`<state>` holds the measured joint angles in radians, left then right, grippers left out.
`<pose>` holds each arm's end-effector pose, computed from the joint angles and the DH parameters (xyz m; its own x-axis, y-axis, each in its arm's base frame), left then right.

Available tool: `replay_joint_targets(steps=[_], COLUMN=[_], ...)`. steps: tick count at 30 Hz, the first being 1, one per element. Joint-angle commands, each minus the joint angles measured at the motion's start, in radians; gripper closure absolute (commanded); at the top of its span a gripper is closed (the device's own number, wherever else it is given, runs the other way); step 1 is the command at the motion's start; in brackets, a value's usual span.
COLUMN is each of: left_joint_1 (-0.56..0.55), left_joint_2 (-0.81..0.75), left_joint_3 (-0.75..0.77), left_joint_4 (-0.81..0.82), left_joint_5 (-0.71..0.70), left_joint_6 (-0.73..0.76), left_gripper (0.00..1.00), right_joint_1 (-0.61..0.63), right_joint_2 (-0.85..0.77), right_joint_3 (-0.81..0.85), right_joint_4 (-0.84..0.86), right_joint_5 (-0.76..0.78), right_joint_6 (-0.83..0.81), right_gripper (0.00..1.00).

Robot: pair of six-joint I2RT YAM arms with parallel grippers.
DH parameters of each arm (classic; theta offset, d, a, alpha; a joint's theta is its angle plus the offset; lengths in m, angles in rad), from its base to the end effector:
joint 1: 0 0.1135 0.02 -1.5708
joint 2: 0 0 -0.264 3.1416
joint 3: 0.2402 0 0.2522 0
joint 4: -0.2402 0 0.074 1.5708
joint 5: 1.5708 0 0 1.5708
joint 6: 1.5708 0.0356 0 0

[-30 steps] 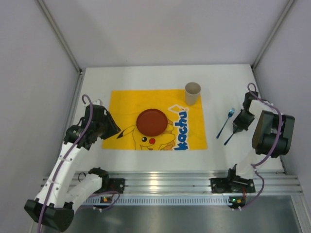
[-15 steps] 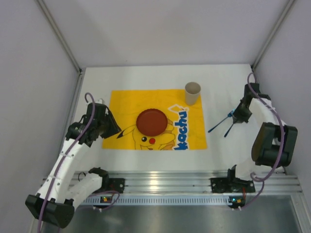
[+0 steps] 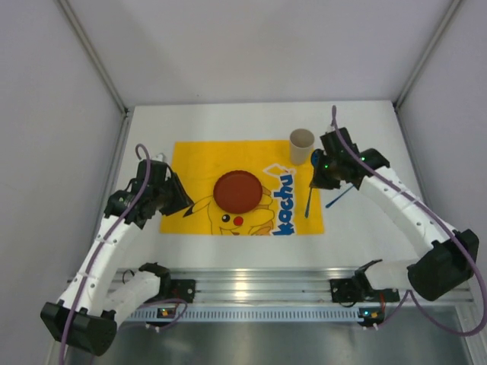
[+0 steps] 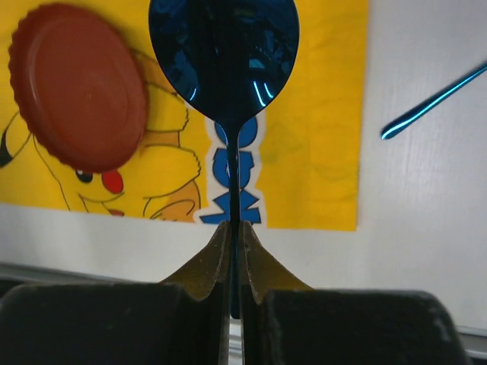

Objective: Set the dinner table for one person

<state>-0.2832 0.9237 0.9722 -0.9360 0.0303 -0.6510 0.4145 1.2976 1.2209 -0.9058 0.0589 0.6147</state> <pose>0.1646 -0.0490 0.3110 -0.7727 -0.4059 -0.4880 -0.2144 0.8905 -0.4013 0.2374 0.1021 0.3176 -0.8367 0.2609 -0.4816 0.1351 0.9504 0.2800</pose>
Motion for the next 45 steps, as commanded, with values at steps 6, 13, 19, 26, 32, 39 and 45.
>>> replay_joint_targets(steps=[6, 13, 19, 26, 32, 39, 45], left_joint_1=[-0.004, -0.002, -0.002, -0.002, -0.002, -0.002, -0.002], left_joint_2=[-0.081, -0.115, -0.126, -0.151, -0.134, -0.123, -0.128], left_joint_3=[0.026, 0.063, 0.1, 0.097, 0.097, 0.082, 0.062], left_joint_4=[-0.009, -0.084, -0.139, -0.172, -0.158, -0.135, -0.124], left_joint_5=[0.01, -0.01, -0.051, -0.067, -0.059, -0.05, -0.058], left_joint_6=[0.008, 0.013, 0.027, 0.019, 0.017, 0.016, 0.011], left_gripper=[0.62, 0.62, 0.62, 0.62, 0.62, 0.62, 0.62], right_joint_1=[0.187, 0.224, 0.222, 0.234, 0.26, 0.267, 0.207], right_joint_2=[0.106, 0.293, 0.433, 0.549, 0.594, 0.461, 0.192], right_joint_3=[-0.106, -0.04, 0.071, 0.101, 0.114, 0.23, 0.232], right_joint_4=[0.169, 0.263, 0.242, 0.242, 0.232, 0.119, -0.016], right_joint_5=[0.05, 0.082, 0.142, 0.137, 0.16, 0.202, 0.256], right_joint_6=[0.125, 0.097, 0.031, -0.015, -0.03, -0.046, -0.027], right_gripper=[1.0, 1.0, 1.0, 1.0, 0.83, 0.54, 0.43])
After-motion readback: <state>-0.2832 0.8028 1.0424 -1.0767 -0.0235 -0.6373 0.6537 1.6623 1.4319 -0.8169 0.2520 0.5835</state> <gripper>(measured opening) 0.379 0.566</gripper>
